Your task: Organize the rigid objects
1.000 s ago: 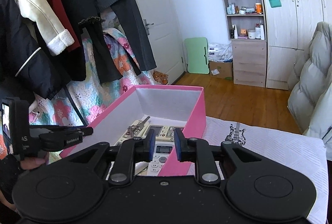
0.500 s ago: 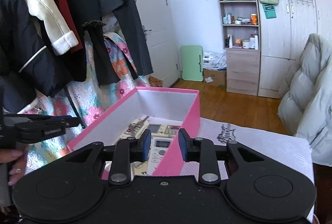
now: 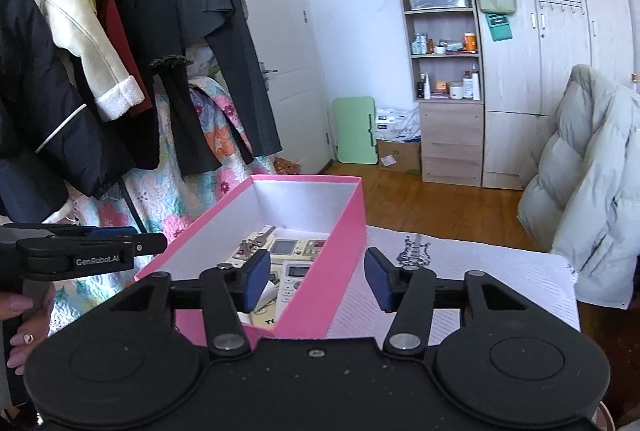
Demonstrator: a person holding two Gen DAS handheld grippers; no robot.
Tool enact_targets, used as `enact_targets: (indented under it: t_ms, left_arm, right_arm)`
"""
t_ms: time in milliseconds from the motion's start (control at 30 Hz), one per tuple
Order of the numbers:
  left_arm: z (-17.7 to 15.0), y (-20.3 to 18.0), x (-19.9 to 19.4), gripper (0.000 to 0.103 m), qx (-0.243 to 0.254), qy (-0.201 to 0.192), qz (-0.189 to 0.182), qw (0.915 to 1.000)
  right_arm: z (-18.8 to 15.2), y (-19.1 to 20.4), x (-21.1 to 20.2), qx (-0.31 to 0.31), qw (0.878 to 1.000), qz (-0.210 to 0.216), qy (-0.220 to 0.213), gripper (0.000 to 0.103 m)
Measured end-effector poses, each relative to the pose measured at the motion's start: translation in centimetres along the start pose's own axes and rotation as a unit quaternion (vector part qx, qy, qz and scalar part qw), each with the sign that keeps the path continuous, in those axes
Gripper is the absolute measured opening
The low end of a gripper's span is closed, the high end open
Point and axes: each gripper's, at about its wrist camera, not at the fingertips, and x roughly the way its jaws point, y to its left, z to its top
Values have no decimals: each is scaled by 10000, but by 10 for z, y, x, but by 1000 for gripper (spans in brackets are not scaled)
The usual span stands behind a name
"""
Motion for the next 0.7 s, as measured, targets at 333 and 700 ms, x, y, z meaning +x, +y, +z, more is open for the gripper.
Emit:
enact_targets:
  t_ms: [333, 700]
  left_arm:
    - [-6, 2, -12, 71, -25, 173, 27, 9998]
    - [-17, -14, -25, 96, -11, 349, -131, 9993]
  right_arm:
    - [-2, -9, -33, 4, 9987, -188, -469, 97]
    - [-10, -8, -43, 279, 9950, -954, -122, 102]
